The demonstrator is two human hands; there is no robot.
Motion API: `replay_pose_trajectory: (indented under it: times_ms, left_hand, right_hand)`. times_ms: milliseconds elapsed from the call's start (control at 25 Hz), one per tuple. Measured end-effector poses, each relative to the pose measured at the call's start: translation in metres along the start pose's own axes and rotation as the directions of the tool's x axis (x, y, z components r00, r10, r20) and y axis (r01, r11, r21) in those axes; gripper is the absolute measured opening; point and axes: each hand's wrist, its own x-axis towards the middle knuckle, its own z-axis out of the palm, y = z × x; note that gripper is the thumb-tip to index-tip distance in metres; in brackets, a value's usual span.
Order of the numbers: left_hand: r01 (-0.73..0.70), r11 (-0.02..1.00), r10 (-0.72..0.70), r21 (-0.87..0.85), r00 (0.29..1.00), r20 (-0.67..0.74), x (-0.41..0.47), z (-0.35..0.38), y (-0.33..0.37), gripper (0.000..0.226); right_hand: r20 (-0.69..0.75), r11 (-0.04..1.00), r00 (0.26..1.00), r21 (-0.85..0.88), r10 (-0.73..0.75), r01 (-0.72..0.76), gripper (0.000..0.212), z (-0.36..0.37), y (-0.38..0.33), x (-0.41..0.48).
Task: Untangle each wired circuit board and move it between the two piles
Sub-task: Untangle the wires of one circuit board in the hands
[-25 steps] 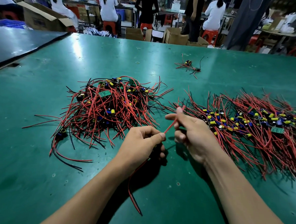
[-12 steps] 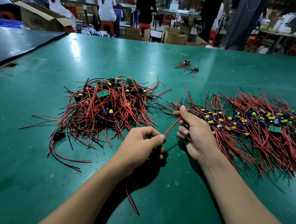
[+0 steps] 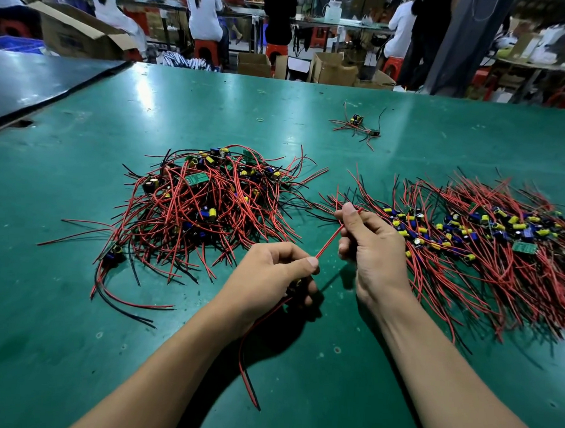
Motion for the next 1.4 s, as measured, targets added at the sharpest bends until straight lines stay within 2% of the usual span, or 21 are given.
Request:
replay_pose_trajectory:
  times_ms: [80, 160, 320, 360, 440, 520, 640, 760, 840, 960, 1040, 1160, 1240, 1320, 1400]
  left_hand:
    - [0.009, 1.000, -0.009, 0.008, 1.000, 0.015, 0.000, 0.000, 0.000, 0.020]
    - [0.030, 0.999, -0.029, -0.021, 0.999, 0.028, 0.000, -0.001, 0.002, 0.015]
    - [0.042, 0.981, -0.045, -0.188, 0.999, -0.010, 0.002, -0.005, 0.008, 0.009]
    - [0.026, 0.967, -0.034, -0.254, 0.999, -0.026, 0.003, -0.008, 0.009, 0.012]
    - [-0.018, 0.908, 0.005, -0.417, 0.999, -0.034, 0.005, -0.012, 0.012, 0.023]
    - [-0.057, 0.840, 0.046, -0.540, 0.998, -0.034, 0.007, -0.016, 0.015, 0.026]
    - [-0.113, 0.782, 0.079, -0.613, 0.993, -0.082, 0.009, -0.019, 0.016, 0.021]
    - [-0.168, 0.771, 0.098, -0.614, 0.984, -0.146, 0.009, -0.020, 0.015, 0.018]
    - [-0.178, 0.772, 0.098, -0.610, 0.982, -0.163, 0.010, -0.020, 0.015, 0.017]
    - [-0.176, 0.769, 0.111, -0.615, 0.983, -0.143, 0.010, -0.021, 0.015, 0.023]
    - [-0.164, 0.788, 0.114, -0.593, 0.986, -0.120, 0.010, -0.023, 0.014, 0.028]
    - [-0.129, 0.804, 0.109, -0.580, 0.992, -0.070, 0.010, -0.026, 0.012, 0.033]
    - [-0.066, 0.833, 0.057, -0.550, 0.998, -0.035, 0.009, -0.024, 0.012, 0.027]
    - [0.052, 0.848, -0.039, -0.528, 0.999, 0.036, 0.006, -0.020, 0.014, 0.018]
    - [0.169, 0.835, -0.118, -0.523, 0.985, 0.129, 0.003, -0.016, 0.016, 0.027]
  right_hand:
    - [-0.008, 0.997, 1.000, -0.067, -0.027, 0.026, 0.019, -0.001, 0.002, -0.001]
    - [-0.002, 0.998, 1.000, -0.068, 0.011, -0.011, 0.021, -0.001, -0.001, -0.002]
    - [0.024, 0.984, 0.988, -0.088, 0.155, -0.152, 0.056, -0.002, -0.011, -0.001]
    - [0.036, 0.978, 0.984, -0.121, 0.173, -0.167, 0.057, -0.003, -0.012, -0.002]
    - [0.130, 0.963, 0.976, -0.230, 0.173, -0.140, 0.039, -0.005, -0.011, -0.005]
    - [0.291, 0.918, 0.943, -0.396, 0.158, -0.032, 0.014, -0.004, -0.008, -0.012]
    - [0.478, 0.853, 0.857, -0.514, 0.193, 0.095, 0.005, 0.000, -0.008, -0.022]
    - [0.537, 0.876, 0.805, -0.480, 0.253, 0.045, 0.023, 0.006, -0.011, -0.028]
    - [0.526, 0.889, 0.827, -0.453, 0.200, 0.073, 0.033, 0.009, -0.011, -0.030]
    - [0.523, 0.897, 0.851, -0.391, 0.032, 0.207, 0.029, 0.013, -0.010, -0.029]
    - [0.524, 0.931, 0.851, -0.297, -0.027, 0.213, 0.020, 0.015, -0.012, -0.027]
    - [0.500, 0.985, 0.866, -0.143, -0.015, 0.100, 0.018, 0.015, -0.016, -0.025]
    - [0.488, 0.999, 0.872, -0.046, 0.029, -0.007, 0.024, 0.013, -0.020, -0.023]
    - [0.518, 0.995, 0.850, -0.013, 0.094, -0.102, 0.025, 0.011, -0.023, -0.022]
    - [0.572, 0.986, 0.806, -0.025, 0.150, -0.166, 0.027, 0.008, -0.025, -0.022]
